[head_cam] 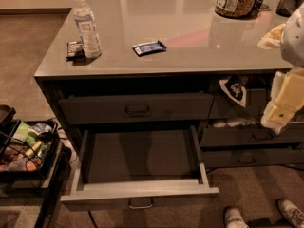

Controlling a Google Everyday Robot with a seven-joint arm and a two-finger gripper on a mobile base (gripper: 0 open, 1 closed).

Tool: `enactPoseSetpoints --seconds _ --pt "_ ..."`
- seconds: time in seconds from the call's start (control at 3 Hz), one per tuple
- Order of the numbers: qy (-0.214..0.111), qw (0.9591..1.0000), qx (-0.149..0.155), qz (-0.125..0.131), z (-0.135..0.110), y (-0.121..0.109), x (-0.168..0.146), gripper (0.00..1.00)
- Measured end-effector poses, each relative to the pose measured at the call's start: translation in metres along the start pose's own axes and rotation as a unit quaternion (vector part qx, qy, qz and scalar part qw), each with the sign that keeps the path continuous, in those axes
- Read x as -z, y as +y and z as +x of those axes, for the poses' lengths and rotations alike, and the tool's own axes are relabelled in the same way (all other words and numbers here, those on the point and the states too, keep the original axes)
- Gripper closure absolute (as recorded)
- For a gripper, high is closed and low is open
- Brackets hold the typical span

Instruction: Close middle drawer

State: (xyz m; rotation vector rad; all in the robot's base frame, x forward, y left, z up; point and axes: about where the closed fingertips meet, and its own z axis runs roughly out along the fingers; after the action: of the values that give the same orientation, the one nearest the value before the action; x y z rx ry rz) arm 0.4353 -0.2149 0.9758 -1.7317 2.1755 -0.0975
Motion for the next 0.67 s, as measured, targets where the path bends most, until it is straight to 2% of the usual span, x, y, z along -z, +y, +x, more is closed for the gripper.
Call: enactPoseSetpoints --seconds 0.33,0.67 --pt "-0.051 0.9985 0.014 0.011 0.010 0.019 -0.015 0.00" --pt "-0.123 0.9921 0.009 0.018 0.027 0.044 -0.052 0.00"
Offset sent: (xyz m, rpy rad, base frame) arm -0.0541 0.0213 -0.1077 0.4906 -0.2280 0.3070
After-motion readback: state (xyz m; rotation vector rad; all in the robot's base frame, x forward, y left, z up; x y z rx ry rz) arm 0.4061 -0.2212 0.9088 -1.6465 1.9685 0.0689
